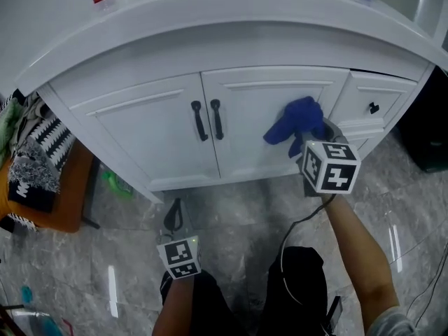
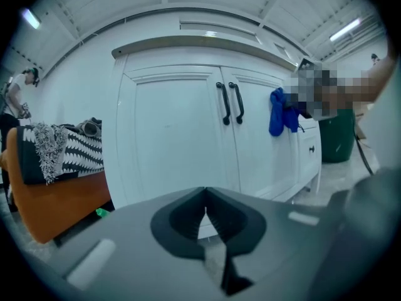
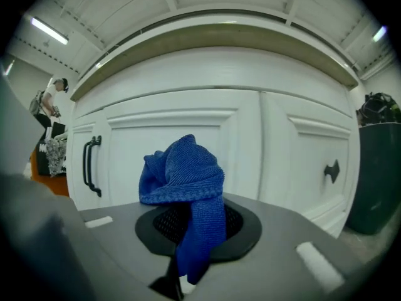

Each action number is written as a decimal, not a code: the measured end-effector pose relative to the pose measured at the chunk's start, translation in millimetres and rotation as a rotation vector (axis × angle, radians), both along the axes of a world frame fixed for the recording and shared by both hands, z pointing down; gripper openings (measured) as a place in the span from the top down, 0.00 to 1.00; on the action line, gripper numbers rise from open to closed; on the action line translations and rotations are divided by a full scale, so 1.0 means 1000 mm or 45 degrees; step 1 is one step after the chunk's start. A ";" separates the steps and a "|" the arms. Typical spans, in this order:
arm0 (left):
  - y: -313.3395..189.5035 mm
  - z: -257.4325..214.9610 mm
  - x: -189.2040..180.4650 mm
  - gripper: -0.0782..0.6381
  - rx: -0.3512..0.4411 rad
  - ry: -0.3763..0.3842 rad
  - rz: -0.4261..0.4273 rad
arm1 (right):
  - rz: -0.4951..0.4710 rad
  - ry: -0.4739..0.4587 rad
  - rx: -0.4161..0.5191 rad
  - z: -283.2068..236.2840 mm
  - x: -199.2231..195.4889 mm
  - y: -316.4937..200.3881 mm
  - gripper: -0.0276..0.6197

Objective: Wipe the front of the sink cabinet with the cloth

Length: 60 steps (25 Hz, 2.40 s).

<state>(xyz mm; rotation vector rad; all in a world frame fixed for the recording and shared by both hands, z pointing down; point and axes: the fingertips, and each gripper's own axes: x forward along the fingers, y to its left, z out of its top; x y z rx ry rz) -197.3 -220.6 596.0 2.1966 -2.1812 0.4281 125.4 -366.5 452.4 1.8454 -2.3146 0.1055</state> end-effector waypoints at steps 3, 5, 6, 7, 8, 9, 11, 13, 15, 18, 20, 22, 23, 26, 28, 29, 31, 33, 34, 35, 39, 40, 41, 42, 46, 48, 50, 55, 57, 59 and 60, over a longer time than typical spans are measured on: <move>-0.004 0.000 0.007 0.88 -0.006 -0.010 0.021 | 0.053 0.025 -0.016 0.006 0.022 0.001 0.86; -0.004 0.001 0.012 0.88 -0.013 -0.016 0.032 | 0.080 0.044 -0.034 0.017 0.029 0.002 0.86; -0.004 0.003 0.014 0.88 -0.010 -0.019 0.037 | 0.091 0.040 -0.048 0.024 0.031 0.002 0.86; -0.004 0.003 0.014 0.88 -0.006 -0.021 0.040 | 0.099 0.037 -0.058 0.030 0.033 0.001 0.86; -0.004 0.003 0.015 0.88 -0.002 -0.022 0.042 | 0.108 0.045 -0.060 0.035 0.034 0.001 0.86; -0.004 0.001 0.015 0.88 0.003 -0.021 0.043 | 0.116 0.067 -0.056 0.039 0.034 0.001 0.86; -0.004 -0.002 0.015 0.88 0.006 -0.016 0.038 | 0.132 0.099 -0.063 0.049 0.034 0.001 0.86; -0.001 -0.003 0.014 0.88 -0.008 -0.015 0.033 | 0.152 0.081 -0.121 0.067 0.035 0.001 0.86; 0.001 -0.004 0.013 0.88 -0.010 -0.019 0.031 | 0.167 0.092 -0.164 0.086 0.033 0.000 0.86; 0.004 -0.007 0.012 0.88 -0.001 -0.013 0.027 | 0.185 0.123 -0.204 0.106 0.030 0.000 0.86; 0.005 -0.008 0.011 0.88 0.003 -0.010 0.028 | 0.214 0.116 -0.214 0.110 0.030 0.000 0.86; 0.006 -0.010 0.012 0.88 0.008 -0.002 0.032 | 0.255 0.094 -0.226 0.109 0.029 0.000 0.86; 0.006 -0.010 0.011 0.88 0.010 0.002 0.032 | 0.276 0.073 -0.235 0.109 0.029 0.001 0.86; 0.007 -0.010 0.009 0.88 0.009 0.006 0.032 | 0.288 0.018 -0.249 0.108 0.022 0.002 0.86; 0.007 -0.009 0.007 0.88 0.006 0.012 0.028 | 0.201 0.029 -0.225 0.102 -0.002 0.003 0.86; 0.007 -0.009 0.006 0.88 0.005 0.018 0.024 | 0.147 0.060 -0.200 0.096 -0.022 0.004 0.86; 0.007 -0.008 0.003 0.88 0.003 0.033 0.013 | 0.064 0.112 -0.156 0.084 -0.064 0.006 0.86; 0.009 -0.007 0.001 0.88 0.000 0.045 0.002 | 0.046 0.095 -0.151 0.079 -0.094 0.008 0.86; 0.010 -0.008 0.000 0.88 0.002 0.047 0.000 | 0.053 0.074 -0.155 0.079 -0.101 0.009 0.86; 0.011 -0.010 -0.001 0.88 0.007 0.046 0.000 | 0.054 0.058 -0.157 0.081 -0.107 0.010 0.86; 0.016 -0.016 -0.006 0.88 0.030 0.044 0.002 | -0.005 0.059 -0.175 0.090 -0.138 0.013 0.86; 0.017 -0.017 -0.007 0.88 0.033 0.047 -0.001 | -0.015 0.057 -0.184 0.092 -0.145 0.014 0.86; 0.018 -0.018 -0.008 0.88 0.037 0.051 -0.004 | -0.020 0.057 -0.193 0.094 -0.151 0.016 0.86; 0.019 -0.018 -0.009 0.88 0.039 0.056 -0.007 | -0.016 0.060 -0.200 0.096 -0.156 0.017 0.86; 0.023 -0.023 -0.015 0.88 0.053 0.077 -0.019 | -0.012 0.027 -0.229 0.100 -0.168 0.022 0.86; 0.024 -0.025 -0.018 0.88 0.062 0.081 -0.024 | -0.056 0.025 -0.243 0.102 -0.183 0.026 0.86; 0.026 -0.026 -0.021 0.88 0.066 0.087 -0.030 | -0.110 0.033 -0.253 0.104 -0.202 0.029 0.86; 0.034 -0.029 -0.033 0.88 0.078 0.115 -0.069 | -0.214 0.028 -0.259 0.102 -0.251 0.032 0.86; 0.037 -0.032 -0.036 0.88 0.090 0.133 -0.081 | -0.217 0.054 -0.258 0.100 -0.266 0.031 0.86; 0.039 -0.035 -0.040 0.88 0.101 0.141 -0.091 | -0.244 0.052 -0.271 0.098 -0.282 0.031 0.86; 0.040 -0.036 -0.043 0.88 0.105 0.142 -0.096 | -0.276 0.042 -0.282 0.098 -0.294 0.032 0.85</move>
